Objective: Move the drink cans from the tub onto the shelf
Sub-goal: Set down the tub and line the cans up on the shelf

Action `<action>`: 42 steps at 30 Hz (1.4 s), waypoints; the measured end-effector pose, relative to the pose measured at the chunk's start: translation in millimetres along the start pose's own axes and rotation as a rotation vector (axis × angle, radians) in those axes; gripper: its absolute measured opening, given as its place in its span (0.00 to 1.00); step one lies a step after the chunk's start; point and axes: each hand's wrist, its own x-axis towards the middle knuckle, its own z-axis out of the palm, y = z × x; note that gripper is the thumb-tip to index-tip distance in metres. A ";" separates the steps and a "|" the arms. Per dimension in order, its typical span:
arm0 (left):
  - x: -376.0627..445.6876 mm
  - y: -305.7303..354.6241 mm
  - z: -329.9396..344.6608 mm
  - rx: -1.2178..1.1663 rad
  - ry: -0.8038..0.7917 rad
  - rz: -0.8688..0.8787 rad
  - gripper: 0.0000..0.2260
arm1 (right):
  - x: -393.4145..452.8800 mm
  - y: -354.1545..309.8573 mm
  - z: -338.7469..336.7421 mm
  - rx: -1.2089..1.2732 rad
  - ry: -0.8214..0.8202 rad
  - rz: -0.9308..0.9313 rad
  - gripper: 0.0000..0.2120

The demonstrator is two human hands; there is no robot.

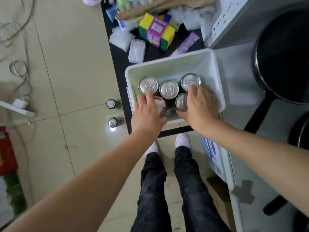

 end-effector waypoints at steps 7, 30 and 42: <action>1.9 3.2 1.1 0.053 -0.010 0.026 0.34 | -4.6 2.0 1.1 -0.238 0.081 -0.082 0.34; -140.0 182.0 -216.6 0.450 0.103 0.848 0.34 | -191.2 75.9 -219.2 0.468 0.466 0.029 0.28; -283.5 402.0 -178.7 0.684 -0.264 1.403 0.30 | -432.6 230.2 -289.8 0.420 0.589 0.554 0.27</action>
